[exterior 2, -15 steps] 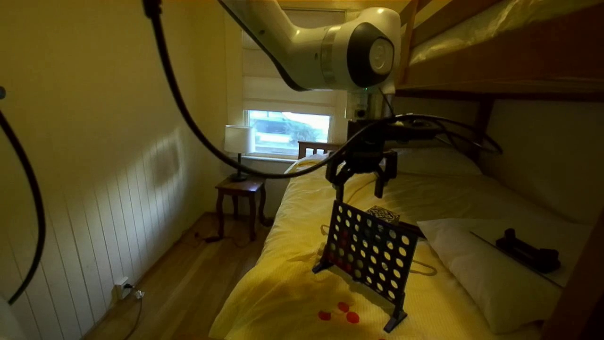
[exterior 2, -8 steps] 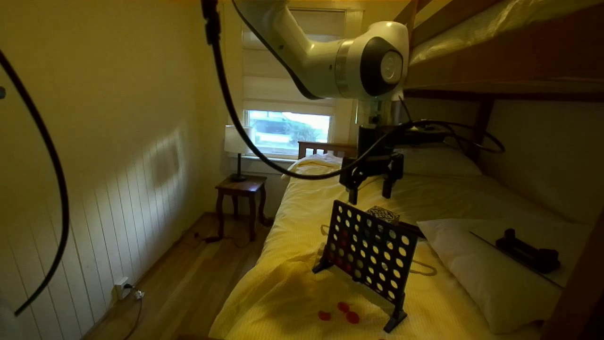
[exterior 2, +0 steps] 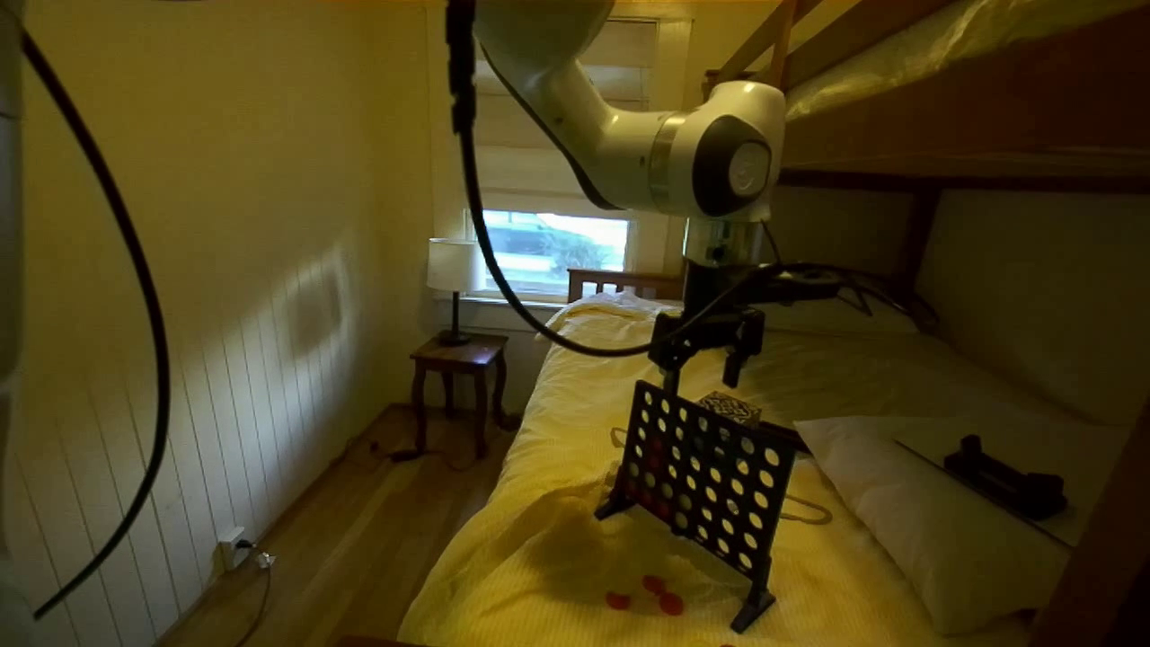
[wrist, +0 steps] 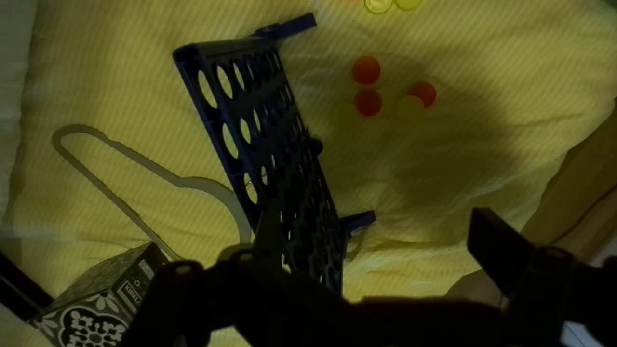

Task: Move the blue object slightly to the left and then pick up the orange object and put it in the blue object

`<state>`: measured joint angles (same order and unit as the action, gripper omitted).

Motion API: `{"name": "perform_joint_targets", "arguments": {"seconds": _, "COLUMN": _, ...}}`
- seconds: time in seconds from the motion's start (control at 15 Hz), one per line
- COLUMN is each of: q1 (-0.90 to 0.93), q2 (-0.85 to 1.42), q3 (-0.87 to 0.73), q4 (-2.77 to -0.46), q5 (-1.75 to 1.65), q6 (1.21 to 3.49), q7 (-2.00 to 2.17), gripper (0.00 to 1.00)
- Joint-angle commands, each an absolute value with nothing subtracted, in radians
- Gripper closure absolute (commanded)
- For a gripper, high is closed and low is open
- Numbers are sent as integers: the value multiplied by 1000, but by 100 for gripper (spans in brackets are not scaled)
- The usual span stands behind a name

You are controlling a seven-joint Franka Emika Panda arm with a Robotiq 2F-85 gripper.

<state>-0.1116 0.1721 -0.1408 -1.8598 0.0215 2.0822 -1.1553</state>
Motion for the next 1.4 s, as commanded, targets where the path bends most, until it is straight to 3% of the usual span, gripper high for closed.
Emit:
{"name": "perform_joint_targets", "arguments": {"seconds": 0.0, "q1": -171, "q2": 229, "q3": -110, "q4": -1803, "q5": 152, "q6": 2098, "q7": -1226, "gripper": 0}}
{"name": "perform_joint_targets", "arguments": {"seconds": 0.33, "q1": -216, "q2": 257, "q3": -94, "q4": -1795, "q5": 292, "q6": 2141, "q7": -1273, "gripper": 0}}
{"name": "perform_joint_targets", "arguments": {"seconds": 1.33, "q1": -209, "q2": 361, "q3": -51, "q4": -1806, "q5": 241, "q6": 2336, "q7": -1193, "gripper": 3}}
